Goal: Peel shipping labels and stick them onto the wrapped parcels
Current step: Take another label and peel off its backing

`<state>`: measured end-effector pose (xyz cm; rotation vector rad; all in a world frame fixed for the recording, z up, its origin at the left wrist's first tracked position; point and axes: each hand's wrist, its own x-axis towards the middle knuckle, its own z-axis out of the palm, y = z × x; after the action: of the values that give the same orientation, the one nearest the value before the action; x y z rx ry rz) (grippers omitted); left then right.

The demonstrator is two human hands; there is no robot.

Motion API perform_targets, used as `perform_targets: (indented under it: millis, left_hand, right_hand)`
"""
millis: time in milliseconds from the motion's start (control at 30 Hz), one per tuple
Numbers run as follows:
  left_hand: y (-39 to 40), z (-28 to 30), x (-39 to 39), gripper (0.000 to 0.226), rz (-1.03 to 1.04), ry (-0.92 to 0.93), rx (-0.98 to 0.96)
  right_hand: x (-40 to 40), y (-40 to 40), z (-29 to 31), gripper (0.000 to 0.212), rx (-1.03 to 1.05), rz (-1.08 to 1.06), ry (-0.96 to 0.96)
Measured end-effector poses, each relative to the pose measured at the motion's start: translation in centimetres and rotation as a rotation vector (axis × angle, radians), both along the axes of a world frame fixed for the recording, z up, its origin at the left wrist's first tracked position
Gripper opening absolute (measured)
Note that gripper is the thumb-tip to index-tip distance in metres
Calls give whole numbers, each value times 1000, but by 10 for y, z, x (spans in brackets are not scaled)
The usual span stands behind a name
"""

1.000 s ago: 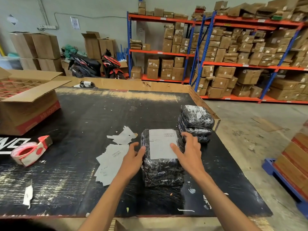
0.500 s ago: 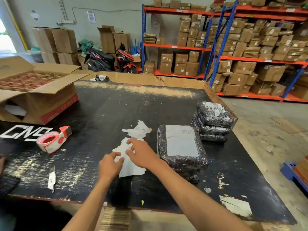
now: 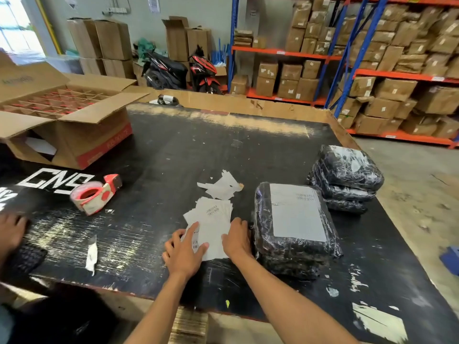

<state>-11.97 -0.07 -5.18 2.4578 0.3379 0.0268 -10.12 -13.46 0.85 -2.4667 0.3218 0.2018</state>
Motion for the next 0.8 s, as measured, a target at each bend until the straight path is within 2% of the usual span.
perform_targets:
  millis: [133, 267, 467, 533, 700, 800]
  left_hand:
    - [-1, -5, -1, 62, 9, -27, 56]
    - [-4, -7, 0, 63, 15, -28, 115]
    - [-4, -7, -1, 71, 19, -15, 113]
    - [-4, -8, -1, 75, 20, 7, 95]
    - [-2, 4, 1, 78, 32, 87, -31]
    - [-4, 24, -2, 62, 95, 9, -261]
  right_hand:
    - [-4, 0, -5, 23, -75, -6, -118]
    - [-4, -1, -8, 16, -65, -20, -176]
    - [-10, -6, -14, 22, -19, 76, -277]
    - [-17, -5, -10, 17, 23, 53, -323]
    - [-31, 0, 2, 25, 89, 67, -437]
    - [-39, 1, 14, 25, 279, 26, -451]
